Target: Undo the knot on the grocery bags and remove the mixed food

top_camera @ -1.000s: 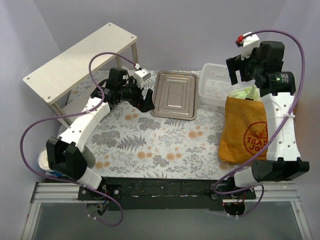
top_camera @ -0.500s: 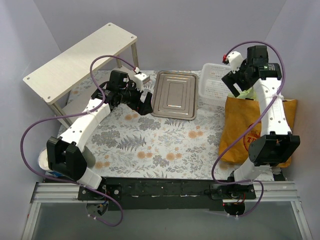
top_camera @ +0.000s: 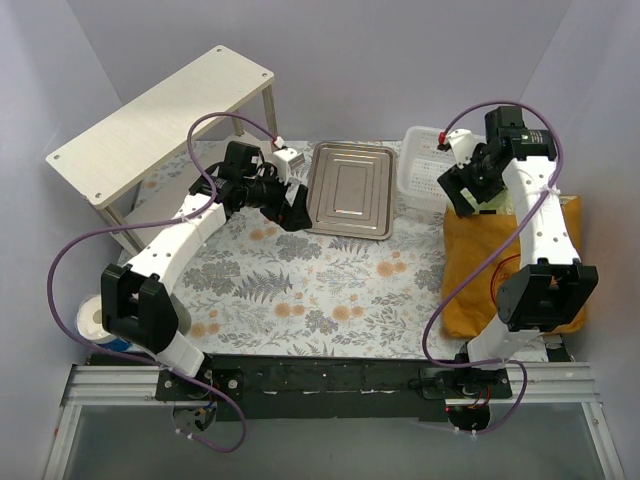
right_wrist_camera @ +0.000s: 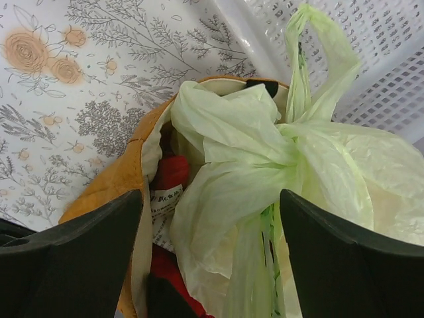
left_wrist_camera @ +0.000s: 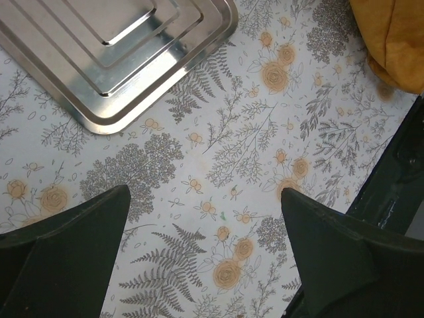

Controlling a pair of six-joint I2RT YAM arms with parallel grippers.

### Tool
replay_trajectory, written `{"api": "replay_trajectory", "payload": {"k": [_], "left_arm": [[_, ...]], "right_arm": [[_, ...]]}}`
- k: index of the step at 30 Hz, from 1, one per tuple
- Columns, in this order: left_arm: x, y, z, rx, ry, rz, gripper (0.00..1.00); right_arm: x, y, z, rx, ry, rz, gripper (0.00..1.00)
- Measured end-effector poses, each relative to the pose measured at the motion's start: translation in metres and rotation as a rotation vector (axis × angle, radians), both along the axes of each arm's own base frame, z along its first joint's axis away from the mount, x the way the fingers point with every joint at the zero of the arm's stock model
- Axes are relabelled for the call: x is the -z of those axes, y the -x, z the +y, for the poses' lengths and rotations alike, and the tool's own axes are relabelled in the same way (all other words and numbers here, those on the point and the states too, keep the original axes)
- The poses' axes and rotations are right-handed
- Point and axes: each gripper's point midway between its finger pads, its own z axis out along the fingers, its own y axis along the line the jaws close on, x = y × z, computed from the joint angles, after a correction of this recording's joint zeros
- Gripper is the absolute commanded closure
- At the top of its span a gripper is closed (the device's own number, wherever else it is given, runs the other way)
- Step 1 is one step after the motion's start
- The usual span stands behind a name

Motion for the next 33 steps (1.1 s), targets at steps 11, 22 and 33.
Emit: {"api": "replay_trajectory", "payload": {"k": [11, 22, 33], "left_arm": [[0.006, 0.001, -0.009, 0.015, 0.039, 0.056, 0.02], [0.007, 0.004, -0.009, 0.014, 0.045, 0.056, 0.02], [0.010, 0.003, -0.008, 0.001, 0.025, 0.048, 0.02]], "right_arm": [[-0.058, -0.008, -0.021, 0.127, 0.073, -0.268, 0.01], [0.076, -0.004, -0.042, 0.208, 0.161, 0.130, 0.98], [-0.096, -0.052, -0.064, 0.248, 0.113, -0.352, 0.99]]}}
